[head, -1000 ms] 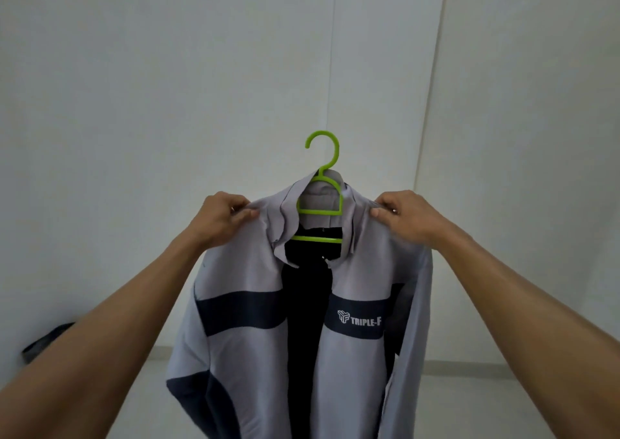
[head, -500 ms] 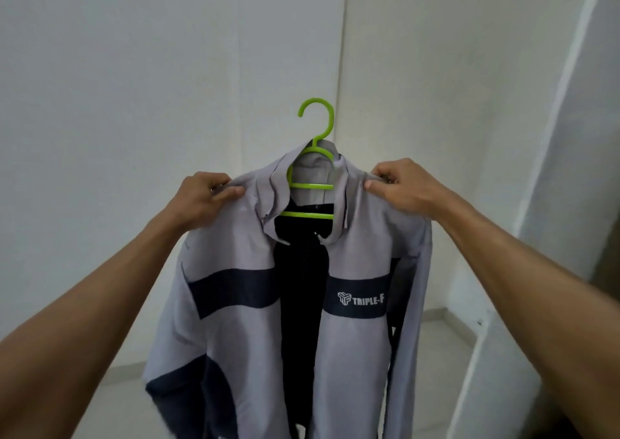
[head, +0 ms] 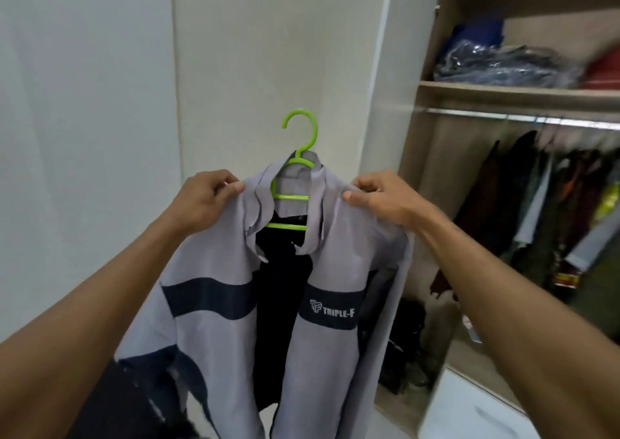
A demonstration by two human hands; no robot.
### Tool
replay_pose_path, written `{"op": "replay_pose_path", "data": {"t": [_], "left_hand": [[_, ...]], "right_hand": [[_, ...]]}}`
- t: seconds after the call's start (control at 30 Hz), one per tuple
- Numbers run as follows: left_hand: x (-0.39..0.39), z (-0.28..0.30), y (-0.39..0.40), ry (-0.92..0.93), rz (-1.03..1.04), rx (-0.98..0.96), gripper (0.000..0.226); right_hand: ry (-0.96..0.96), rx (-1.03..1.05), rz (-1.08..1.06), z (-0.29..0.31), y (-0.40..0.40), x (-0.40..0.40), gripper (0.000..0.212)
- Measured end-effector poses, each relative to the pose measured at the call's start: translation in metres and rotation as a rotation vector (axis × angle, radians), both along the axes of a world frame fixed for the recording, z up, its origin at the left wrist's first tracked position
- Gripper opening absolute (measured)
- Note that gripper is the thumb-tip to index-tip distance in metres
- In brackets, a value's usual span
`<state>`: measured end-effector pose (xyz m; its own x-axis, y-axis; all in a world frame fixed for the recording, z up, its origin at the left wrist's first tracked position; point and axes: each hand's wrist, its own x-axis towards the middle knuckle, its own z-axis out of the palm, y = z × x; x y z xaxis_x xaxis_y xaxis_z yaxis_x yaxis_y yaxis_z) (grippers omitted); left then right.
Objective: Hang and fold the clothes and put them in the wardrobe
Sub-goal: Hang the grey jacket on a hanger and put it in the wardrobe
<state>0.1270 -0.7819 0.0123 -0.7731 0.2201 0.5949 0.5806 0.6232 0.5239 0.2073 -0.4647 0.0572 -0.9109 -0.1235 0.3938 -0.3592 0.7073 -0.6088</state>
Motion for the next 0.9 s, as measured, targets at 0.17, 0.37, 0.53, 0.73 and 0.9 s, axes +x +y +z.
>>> {"op": "replay_pose_path", "data": {"t": [0.17, 0.37, 0.53, 0.73, 0.9], "left_hand": [[-0.003, -0.004, 0.074, 0.044, -0.128, 0.049, 0.024], [-0.013, 0.004, 0.170, 0.076, -0.318, 0.019, 0.025], [-0.027, 0.006, 0.262, 0.090, -0.475, -0.018, 0.027], [-0.057, -0.002, 0.382, 0.099, -0.567, -0.006, 0.024], [-0.091, 0.011, 0.469, 0.084, -0.611, 0.018, 0.023]], "right_hand": [[-0.090, 0.026, -0.118, 0.011, 0.048, 0.047, 0.023], [-0.087, 0.119, -0.241, 0.022, 0.106, 0.093, 0.036], [-0.122, 0.059, -0.290, 0.027, 0.168, 0.115, 0.019], [-0.086, 0.025, -0.344, 0.027, 0.259, 0.108, 0.014], [-0.036, -0.013, -0.362, 0.041, 0.333, 0.076, 0.016]]}}
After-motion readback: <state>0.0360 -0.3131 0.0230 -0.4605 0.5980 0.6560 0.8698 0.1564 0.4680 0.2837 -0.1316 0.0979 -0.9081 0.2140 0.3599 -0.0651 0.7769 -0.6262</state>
